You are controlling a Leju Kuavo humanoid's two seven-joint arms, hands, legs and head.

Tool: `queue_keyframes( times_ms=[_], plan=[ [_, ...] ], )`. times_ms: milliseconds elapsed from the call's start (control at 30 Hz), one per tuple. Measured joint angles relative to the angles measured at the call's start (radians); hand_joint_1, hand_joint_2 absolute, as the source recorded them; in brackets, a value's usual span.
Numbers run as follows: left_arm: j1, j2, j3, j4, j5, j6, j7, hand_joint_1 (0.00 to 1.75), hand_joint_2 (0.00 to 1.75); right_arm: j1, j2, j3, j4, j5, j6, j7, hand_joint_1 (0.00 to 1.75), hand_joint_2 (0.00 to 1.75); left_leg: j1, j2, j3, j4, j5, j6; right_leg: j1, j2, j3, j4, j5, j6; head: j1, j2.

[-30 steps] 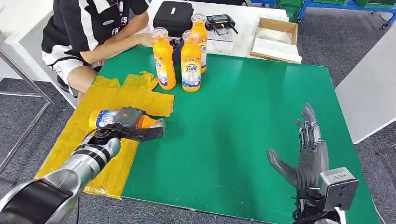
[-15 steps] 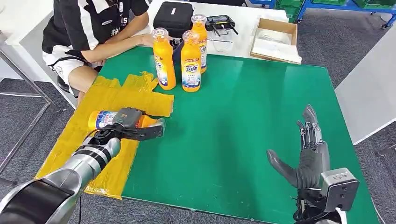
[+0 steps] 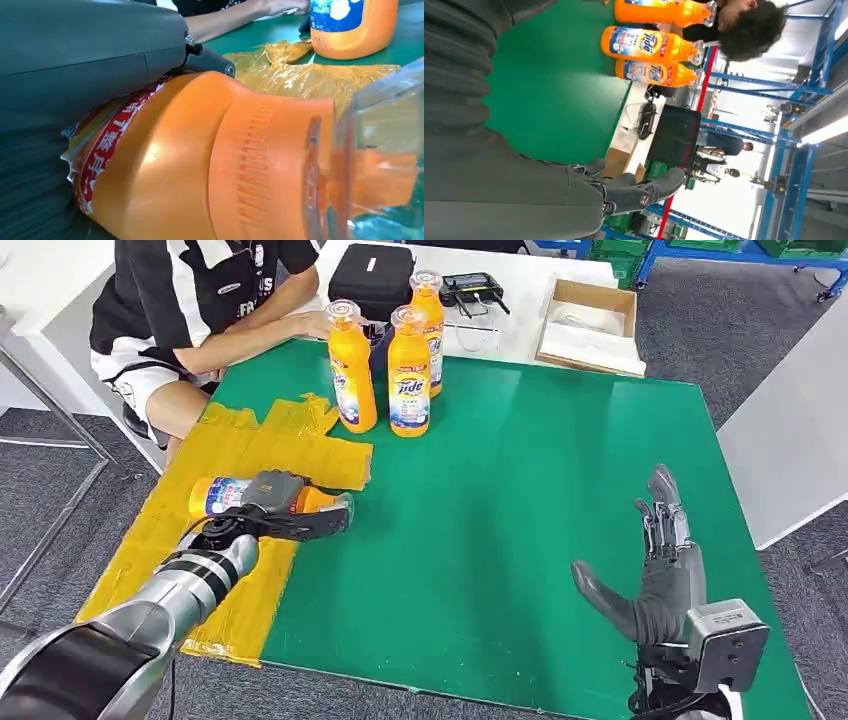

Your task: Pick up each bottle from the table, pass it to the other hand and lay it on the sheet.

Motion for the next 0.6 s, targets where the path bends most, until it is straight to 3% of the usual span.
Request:
queue_keyframes(
  times_ms=[300,333,433,533,600],
  plan=[
    [0.0,0.0,0.0,0.001,0.0,0.0,0.0,1.75,1.75,0.0,-0.001,0.0,0.0,0.0,0.0,0.0,0.0,1.75,0.0,0.0,0.0,0.0,0.0,0.0,0.0,0.0,0.0,0.0,0.0,0.0,0.0,0.0],
    [0.0,0.0,0.0,0.001,0.0,0.0,0.0,0.0,0.0,0.0,-0.001,0.0,0.0,0.0,0.0,0.0,0.0,1.75,0.0,0.0,0.0,0.0,0.0,0.0,0.0,0.0,0.0,0.0,0.0,0.0,0.0,0.0],
    [0.0,0.0,0.0,0.002,0.005,0.005,-0.005,0.0,0.0,0.0,-0.001,0.0,0.0,0.0,0.0,0.002,0.0,1.75,0.0,0.0,0.0,0.0,0.0,0.0,0.0,0.0,0.0,0.0,0.0,0.0,0.0,0.0],
    [0.116,0.031,0.026,-0.137,0.126,0.246,-0.207,0.0,0.0,0.007,-0.008,0.002,0.012,-0.014,-0.005,0.02,0.0,1.75,0.0,0.002,0.001,0.0,-0.001,-0.001,0.0,0.002,0.0,0.0,0.0,0.0,-0.002,0.0],
    [0.198,0.053,0.027,-0.262,0.145,0.355,-0.248,0.0,0.0,0.016,-0.017,0.002,0.03,-0.02,-0.013,0.006,0.0,1.75,0.0,0.002,0.0,0.0,-0.001,-0.001,0.0,0.002,-0.001,0.0,0.0,0.0,0.0,0.0]
  ],
)
